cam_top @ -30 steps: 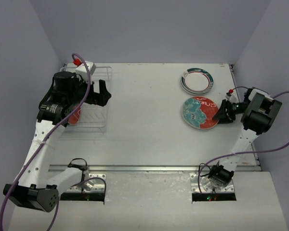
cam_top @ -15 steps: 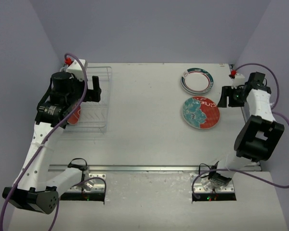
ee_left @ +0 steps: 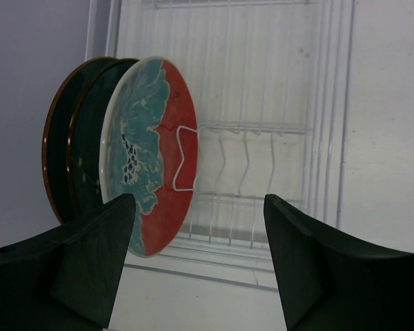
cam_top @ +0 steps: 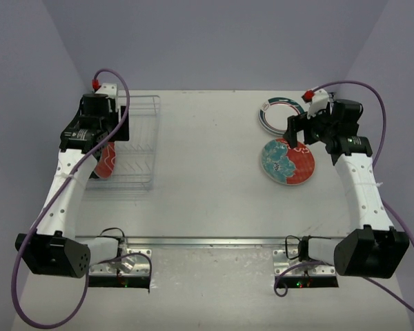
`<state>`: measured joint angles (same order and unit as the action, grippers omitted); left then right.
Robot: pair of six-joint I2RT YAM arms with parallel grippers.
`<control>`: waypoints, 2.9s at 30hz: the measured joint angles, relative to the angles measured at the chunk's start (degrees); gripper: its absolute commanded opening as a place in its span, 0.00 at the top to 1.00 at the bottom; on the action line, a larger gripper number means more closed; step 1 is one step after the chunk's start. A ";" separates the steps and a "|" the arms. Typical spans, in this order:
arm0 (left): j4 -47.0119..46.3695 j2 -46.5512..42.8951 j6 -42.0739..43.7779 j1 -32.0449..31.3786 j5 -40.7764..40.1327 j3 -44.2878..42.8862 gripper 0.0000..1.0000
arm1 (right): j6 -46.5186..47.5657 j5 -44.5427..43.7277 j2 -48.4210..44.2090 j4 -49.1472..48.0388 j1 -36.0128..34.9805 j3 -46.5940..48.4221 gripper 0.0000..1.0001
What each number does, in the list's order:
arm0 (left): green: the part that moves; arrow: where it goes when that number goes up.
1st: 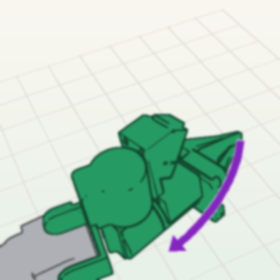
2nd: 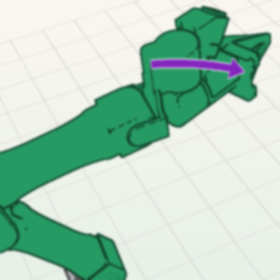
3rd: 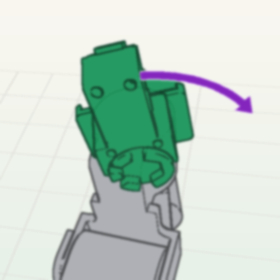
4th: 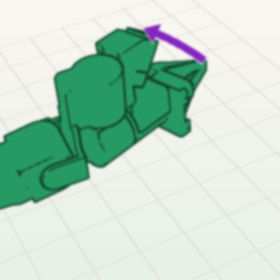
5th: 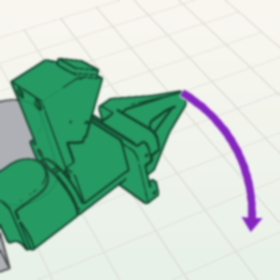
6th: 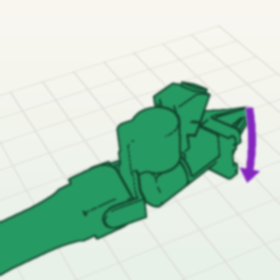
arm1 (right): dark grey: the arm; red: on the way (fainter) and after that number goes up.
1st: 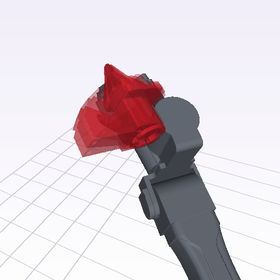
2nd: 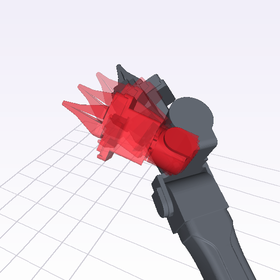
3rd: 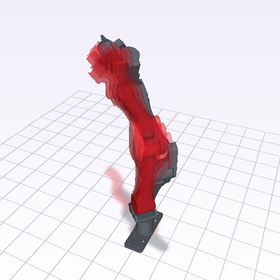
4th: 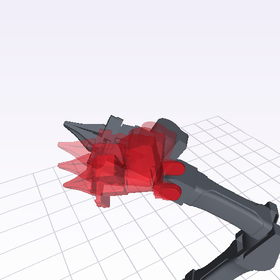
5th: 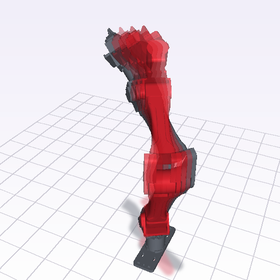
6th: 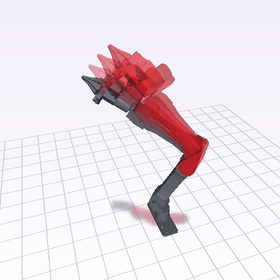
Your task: Unload the plates from the dish rack
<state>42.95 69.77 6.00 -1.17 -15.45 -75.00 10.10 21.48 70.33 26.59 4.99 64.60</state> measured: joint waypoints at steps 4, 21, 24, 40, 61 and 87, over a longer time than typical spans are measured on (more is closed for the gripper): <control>-1.55 1.27 1.66 2.27 -3.31 1.21 0.28 | -0.31 -0.07 -1.71 -0.72 -1.93 -2.27 0.01; -6.17 8.39 5.39 5.26 -7.82 2.84 0.27 | 0.40 -0.45 -5.96 -0.74 -2.10 -5.77 0.01; -7.01 9.70 5.64 5.83 -8.08 3.08 0.26 | 0.40 -0.45 -6.24 -0.51 -2.10 -5.77 0.01; -12.57 12.57 5.74 6.52 -8.68 9.24 0.45 | -1.04 2.97 -6.32 2.11 -2.10 -5.75 0.01; -10.92 11.87 7.09 6.66 -7.87 9.41 1.00 | -5.36 8.58 -6.19 3.61 -2.10 -5.74 0.01; 10.26 -7.56 11.64 5.22 62.46 -6.08 1.00 | -12.34 28.97 -0.91 2.78 -18.32 -1.63 0.07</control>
<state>53.21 62.21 17.64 4.05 47.01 -81.08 -2.24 50.45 69.41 29.37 -13.32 62.96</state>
